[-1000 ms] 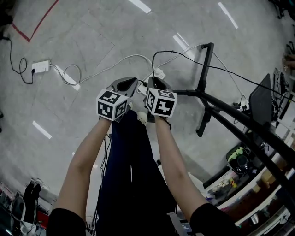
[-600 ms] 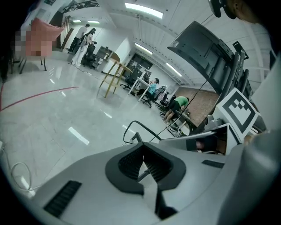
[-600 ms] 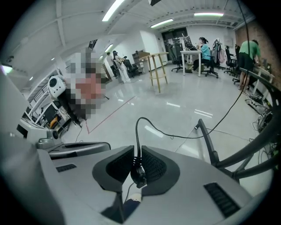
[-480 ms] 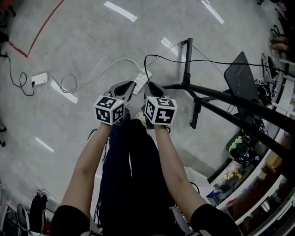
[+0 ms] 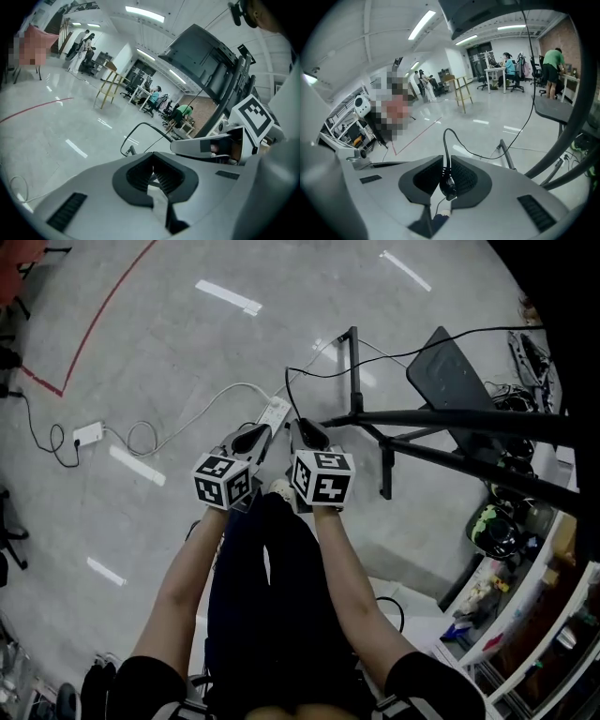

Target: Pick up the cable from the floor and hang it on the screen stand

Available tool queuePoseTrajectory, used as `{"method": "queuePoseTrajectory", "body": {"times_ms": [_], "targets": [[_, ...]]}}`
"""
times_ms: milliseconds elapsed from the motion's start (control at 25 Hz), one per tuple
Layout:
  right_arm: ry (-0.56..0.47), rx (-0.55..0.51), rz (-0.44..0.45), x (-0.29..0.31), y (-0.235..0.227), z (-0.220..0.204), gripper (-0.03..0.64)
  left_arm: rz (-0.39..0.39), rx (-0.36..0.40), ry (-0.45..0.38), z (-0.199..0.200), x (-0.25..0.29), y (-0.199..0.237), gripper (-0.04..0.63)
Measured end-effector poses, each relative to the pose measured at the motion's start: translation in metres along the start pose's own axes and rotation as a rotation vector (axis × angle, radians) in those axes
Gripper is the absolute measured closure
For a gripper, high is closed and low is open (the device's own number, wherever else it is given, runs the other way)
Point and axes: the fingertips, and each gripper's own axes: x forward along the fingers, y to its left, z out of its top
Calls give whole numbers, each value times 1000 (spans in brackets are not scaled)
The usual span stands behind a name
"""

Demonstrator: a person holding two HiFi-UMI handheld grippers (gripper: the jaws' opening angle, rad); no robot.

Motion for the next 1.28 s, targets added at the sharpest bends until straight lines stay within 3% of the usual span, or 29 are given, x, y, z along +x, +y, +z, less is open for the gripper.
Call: {"method": "queuePoseTrajectory", "body": {"times_ms": [440, 680, 800, 1280], "targets": [[-147, 69, 60, -104, -20, 34, 548, -90, 78, -42, 44, -6, -116, 588], [-209, 86, 54, -159, -32, 48, 548, -162, 88, -12, 46, -18, -176, 588], [-249, 129, 61, -184, -35, 59, 549, -214, 127, -4, 53, -21, -203, 588], [-428, 155, -46, -259, -47, 133, 548, -415, 343, 49, 116, -21, -284, 588]]}}
